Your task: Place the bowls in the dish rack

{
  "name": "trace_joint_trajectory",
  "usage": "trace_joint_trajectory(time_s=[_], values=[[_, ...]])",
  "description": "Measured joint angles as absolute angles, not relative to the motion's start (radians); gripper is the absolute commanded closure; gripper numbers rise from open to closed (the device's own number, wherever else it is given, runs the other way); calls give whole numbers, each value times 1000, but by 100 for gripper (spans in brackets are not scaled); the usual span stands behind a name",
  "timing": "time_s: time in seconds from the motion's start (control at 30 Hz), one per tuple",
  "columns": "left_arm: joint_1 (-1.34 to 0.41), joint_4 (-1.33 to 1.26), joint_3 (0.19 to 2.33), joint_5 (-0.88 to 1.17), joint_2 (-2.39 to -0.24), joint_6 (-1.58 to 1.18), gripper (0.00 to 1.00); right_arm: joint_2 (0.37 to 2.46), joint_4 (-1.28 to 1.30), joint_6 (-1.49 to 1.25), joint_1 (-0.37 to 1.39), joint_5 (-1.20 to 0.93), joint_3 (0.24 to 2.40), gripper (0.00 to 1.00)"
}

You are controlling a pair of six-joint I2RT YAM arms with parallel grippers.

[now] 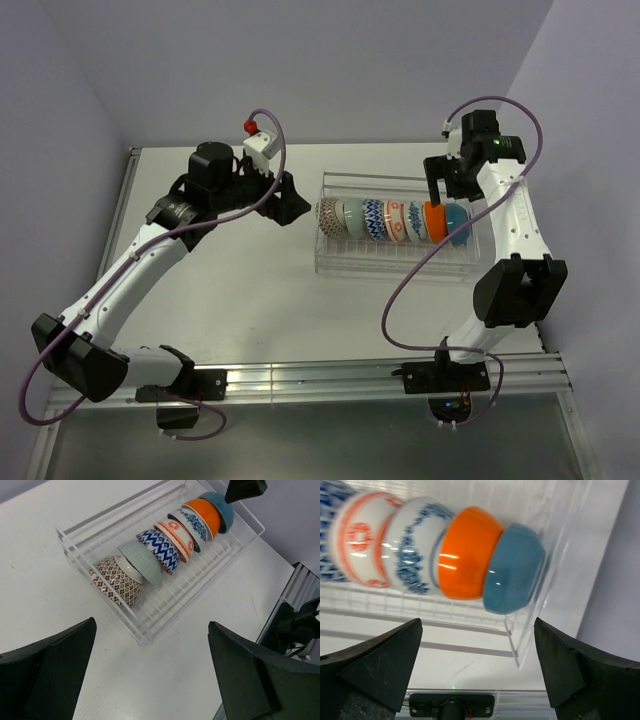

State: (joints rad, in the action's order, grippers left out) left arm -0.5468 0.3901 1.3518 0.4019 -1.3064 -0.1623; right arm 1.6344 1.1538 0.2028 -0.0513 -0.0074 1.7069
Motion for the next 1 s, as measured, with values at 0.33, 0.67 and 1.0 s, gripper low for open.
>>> trace_joint_trajectory(time_s=[0.33,0.67,1.0], values=[[-395,517,1404,465,-1393,-216,1,1440,1106,179,51,-315,1673,0],[-288,591,1240,482,-1338,-215,1,1161,966,145,197,-472,1309,0],[-289,615,1164,376,-1145,-166,1,1065,914,131,244,-487,1185,0]])
